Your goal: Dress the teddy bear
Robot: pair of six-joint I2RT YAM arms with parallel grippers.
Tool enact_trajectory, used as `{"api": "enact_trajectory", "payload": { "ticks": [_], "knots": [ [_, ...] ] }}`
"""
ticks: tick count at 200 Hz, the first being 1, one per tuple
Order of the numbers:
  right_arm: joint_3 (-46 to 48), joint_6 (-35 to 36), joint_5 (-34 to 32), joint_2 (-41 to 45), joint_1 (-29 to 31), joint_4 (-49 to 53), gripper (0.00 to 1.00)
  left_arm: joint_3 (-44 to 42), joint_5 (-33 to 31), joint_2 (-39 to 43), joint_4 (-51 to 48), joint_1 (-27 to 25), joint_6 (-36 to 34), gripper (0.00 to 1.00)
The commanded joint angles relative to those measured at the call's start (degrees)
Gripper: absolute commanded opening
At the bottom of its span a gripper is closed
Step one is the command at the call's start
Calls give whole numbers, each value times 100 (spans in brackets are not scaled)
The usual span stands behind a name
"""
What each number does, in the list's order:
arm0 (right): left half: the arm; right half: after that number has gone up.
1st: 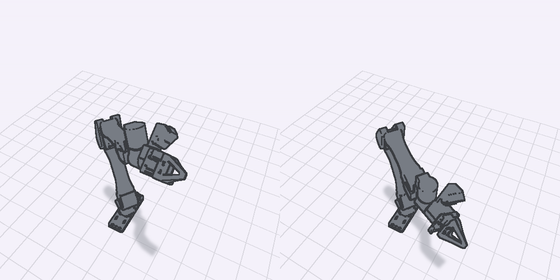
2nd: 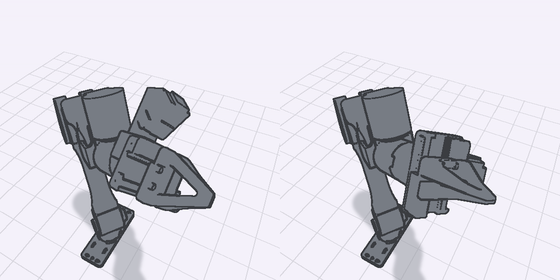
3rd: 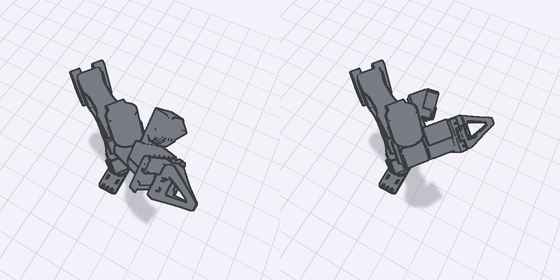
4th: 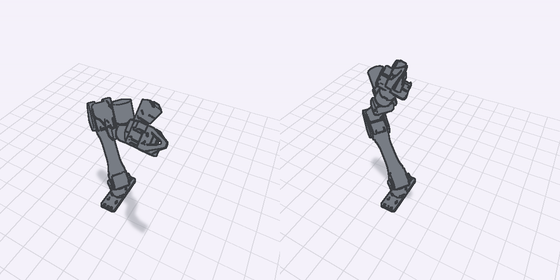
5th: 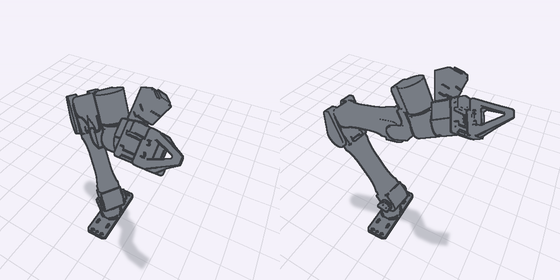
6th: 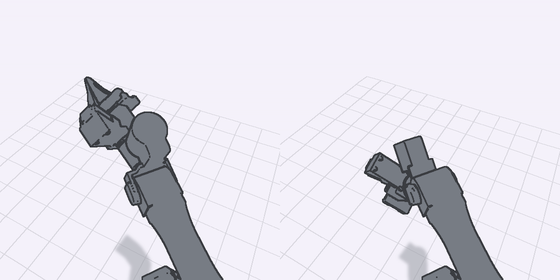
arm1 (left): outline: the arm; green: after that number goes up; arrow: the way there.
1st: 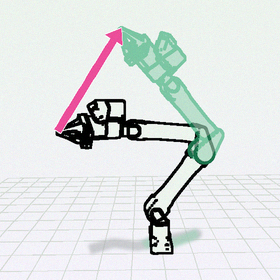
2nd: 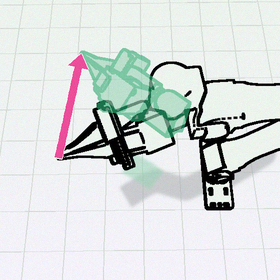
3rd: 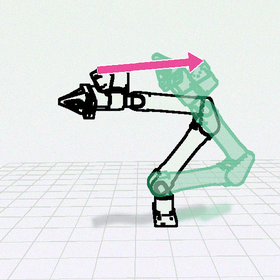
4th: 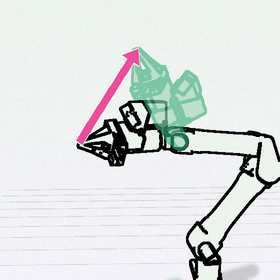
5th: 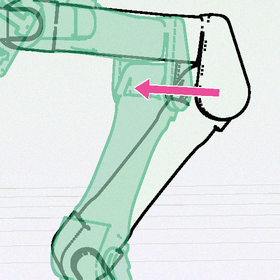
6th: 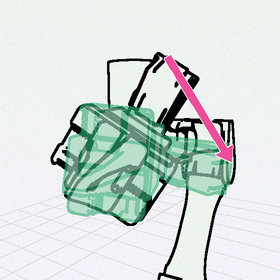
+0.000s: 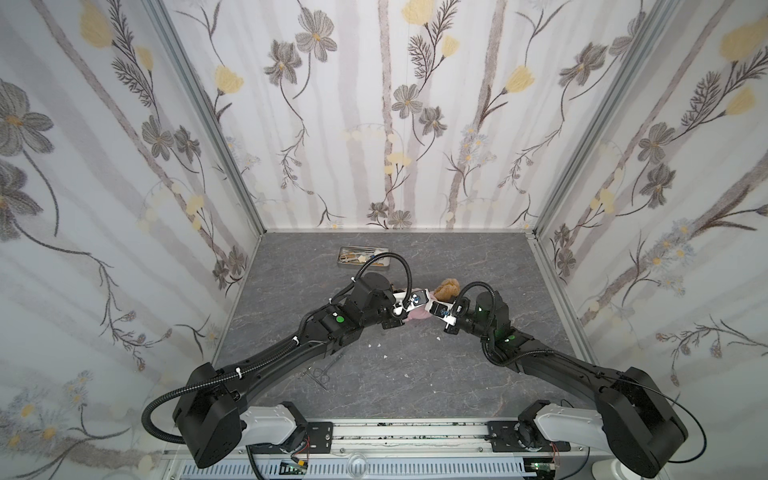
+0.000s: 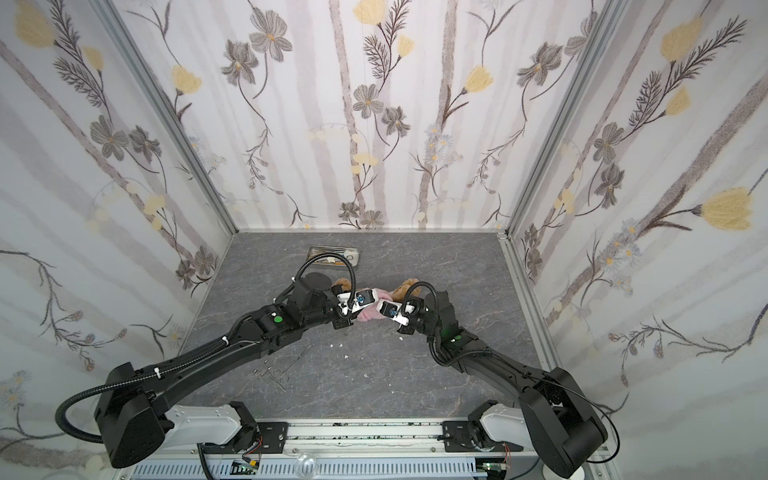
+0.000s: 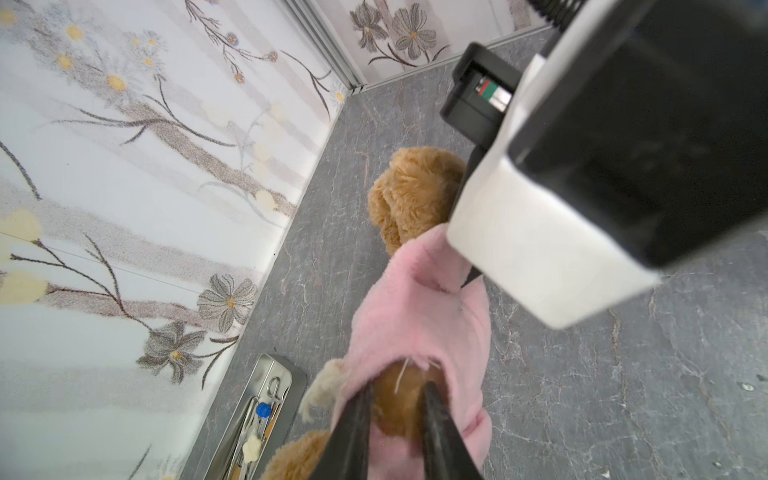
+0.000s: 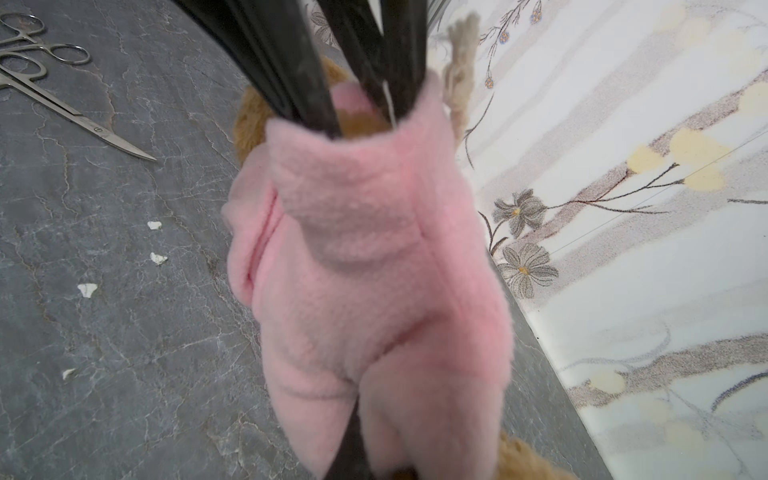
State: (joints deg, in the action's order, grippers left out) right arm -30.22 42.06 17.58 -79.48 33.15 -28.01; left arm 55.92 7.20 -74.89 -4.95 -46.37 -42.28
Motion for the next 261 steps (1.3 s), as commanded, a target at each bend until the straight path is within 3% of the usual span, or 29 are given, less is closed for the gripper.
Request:
{"api": "enact_trajectory", "payload": {
  "ticks": [1, 25, 61, 94, 117, 124, 144, 178, 217, 261],
  "knots": [
    [-30, 41, 60, 19, 32, -340, 0, 136, -229, -149, 20, 5, -155, 29],
    [38, -52, 124, 19, 29, -567, 0, 180, -83, -316, 29, 7, -185, 38],
    [134, -326, 512, 49, 36, -1084, 0, 335, 54, -719, 46, 18, -165, 38],
    [278, -620, 831, 99, 78, -1716, 0, 525, 348, -1137, 168, 75, -26, 27],
    [443, -815, 623, 173, 61, -1988, 0, 556, 473, -1222, 305, 145, 109, 9],
    [499, -842, 517, 216, 32, -1997, 0, 530, 502, -1175, 347, 171, 167, 0],
    [567, -1033, 299, 296, -108, -1897, 0, 311, 795, -847, 642, 304, 483, 0],
    [552, -1702, -179, 413, -310, -1823, 0, -492, 1561, 87, 2028, 489, 1177, 0],
    [584, -2599, -8, 546, -484, -1896, 0, -752, 1887, 551, 2374, 657, 1494, 0],
    [709, -2947, 50, 536, -492, -2070, 0, -1035, 2381, 802, 3037, 867, 2136, 0]
  ]
}}
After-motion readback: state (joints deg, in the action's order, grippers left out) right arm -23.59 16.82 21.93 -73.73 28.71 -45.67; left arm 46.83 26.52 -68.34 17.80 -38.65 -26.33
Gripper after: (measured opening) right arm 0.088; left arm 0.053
